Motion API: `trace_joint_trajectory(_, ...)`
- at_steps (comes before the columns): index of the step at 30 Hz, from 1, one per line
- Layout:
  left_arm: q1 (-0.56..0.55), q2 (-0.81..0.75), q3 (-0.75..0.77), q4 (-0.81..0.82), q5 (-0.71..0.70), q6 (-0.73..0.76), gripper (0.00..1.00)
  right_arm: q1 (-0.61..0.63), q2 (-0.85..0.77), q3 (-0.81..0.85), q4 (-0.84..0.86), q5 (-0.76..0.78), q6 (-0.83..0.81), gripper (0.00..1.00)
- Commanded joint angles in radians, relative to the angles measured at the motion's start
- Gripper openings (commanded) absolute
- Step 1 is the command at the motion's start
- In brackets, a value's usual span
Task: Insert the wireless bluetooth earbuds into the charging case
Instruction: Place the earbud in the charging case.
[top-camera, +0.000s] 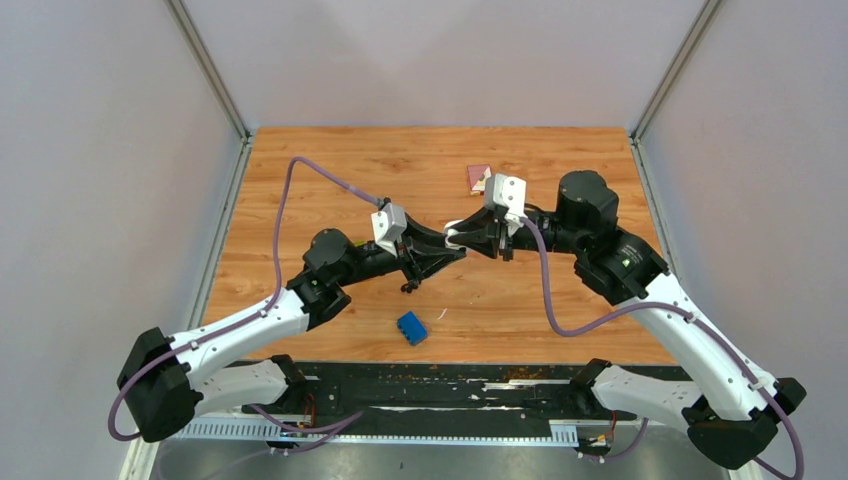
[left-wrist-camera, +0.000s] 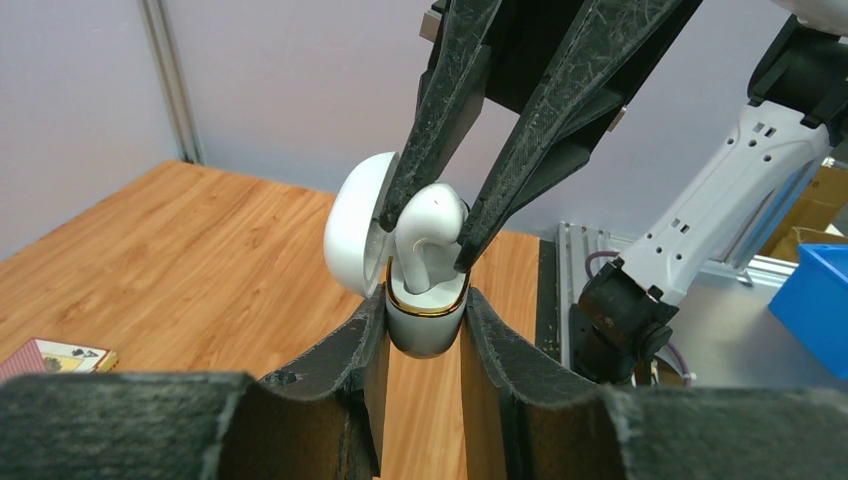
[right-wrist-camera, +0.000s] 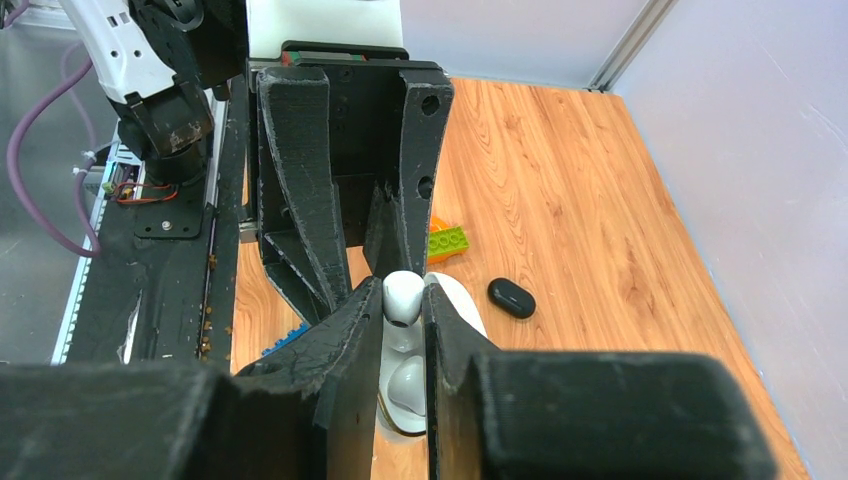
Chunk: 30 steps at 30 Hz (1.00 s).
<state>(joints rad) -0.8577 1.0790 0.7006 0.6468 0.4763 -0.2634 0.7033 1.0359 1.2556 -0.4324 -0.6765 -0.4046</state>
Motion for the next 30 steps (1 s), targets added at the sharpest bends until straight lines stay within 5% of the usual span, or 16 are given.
trace_joint_trajectory(1,-0.005,-0.025,0.036,0.050,-0.007,-0.003,0.04,0.012,-0.024,-0.011,0.022,0.021,-0.012,0.00)
trace_joint_trajectory(18,-0.006,-0.075,0.013,0.050,-0.038,0.023,0.04,0.042,-0.031,-0.057,0.008,0.080,-0.081,0.02)
trace_joint_trajectory(26,-0.006,-0.065,0.008,0.043,-0.026,0.023,0.04,0.046,-0.027,-0.032,-0.025,0.096,-0.120,0.33)
trace_joint_trajectory(30,-0.006,-0.069,-0.002,0.039,-0.029,0.029,0.04,0.046,-0.014,0.028,-0.077,0.097,-0.133,0.38)
